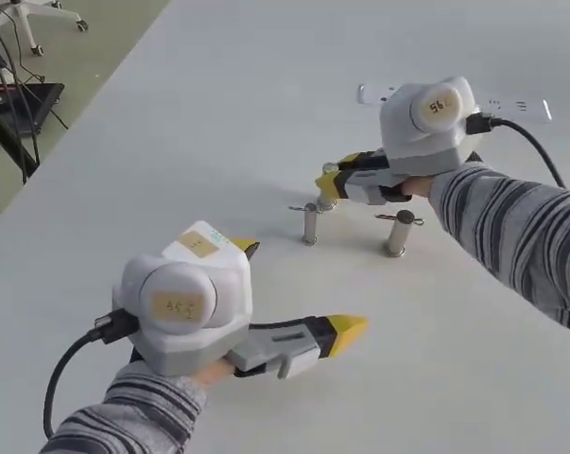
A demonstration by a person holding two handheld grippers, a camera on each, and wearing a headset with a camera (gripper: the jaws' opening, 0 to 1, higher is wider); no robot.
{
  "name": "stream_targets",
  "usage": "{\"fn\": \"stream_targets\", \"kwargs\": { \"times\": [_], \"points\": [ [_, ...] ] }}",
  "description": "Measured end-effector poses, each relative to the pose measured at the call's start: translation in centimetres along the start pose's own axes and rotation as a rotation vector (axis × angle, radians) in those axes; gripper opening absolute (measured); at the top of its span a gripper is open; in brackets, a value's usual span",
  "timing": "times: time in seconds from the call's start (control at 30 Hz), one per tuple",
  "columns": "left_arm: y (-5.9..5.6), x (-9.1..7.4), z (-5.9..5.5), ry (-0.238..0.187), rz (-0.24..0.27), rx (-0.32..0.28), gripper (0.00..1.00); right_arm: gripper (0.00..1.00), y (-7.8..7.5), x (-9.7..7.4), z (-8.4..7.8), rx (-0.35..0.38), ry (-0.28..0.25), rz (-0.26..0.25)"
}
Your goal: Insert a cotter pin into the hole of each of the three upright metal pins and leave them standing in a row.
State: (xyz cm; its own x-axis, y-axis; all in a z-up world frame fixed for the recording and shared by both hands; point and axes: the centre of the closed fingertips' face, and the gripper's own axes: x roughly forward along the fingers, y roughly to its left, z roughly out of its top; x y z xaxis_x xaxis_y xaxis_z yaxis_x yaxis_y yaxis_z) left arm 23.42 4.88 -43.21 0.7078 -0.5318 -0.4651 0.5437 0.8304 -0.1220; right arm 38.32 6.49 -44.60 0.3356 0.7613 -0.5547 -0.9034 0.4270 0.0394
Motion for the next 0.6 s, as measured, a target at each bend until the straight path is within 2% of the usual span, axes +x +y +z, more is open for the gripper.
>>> {"fn": "stream_targets", "kwargs": {
  "times": [0.2, 0.37, 0.6],
  "points": [
    [-0.1, -0.1, -0.1, 0.004, -0.001, 0.004, 0.85, 0.08, -0.7, -0.2, -0.2, -0.023, 0.012, -0.017],
    [0.0, -0.1, 0.0, 0.000, 0.001, 0.005, 0.85, 0.08, -1.4, -1.8, -0.6, -0.019, 0.015, -0.029],
    [-0.3, -0.2, 0.2, 0.003, -0.002, 0.013, 0.85, 0.08, -3.3, -3.8, -1.7, -0.015, 0.022, -0.058]
  ]
}}
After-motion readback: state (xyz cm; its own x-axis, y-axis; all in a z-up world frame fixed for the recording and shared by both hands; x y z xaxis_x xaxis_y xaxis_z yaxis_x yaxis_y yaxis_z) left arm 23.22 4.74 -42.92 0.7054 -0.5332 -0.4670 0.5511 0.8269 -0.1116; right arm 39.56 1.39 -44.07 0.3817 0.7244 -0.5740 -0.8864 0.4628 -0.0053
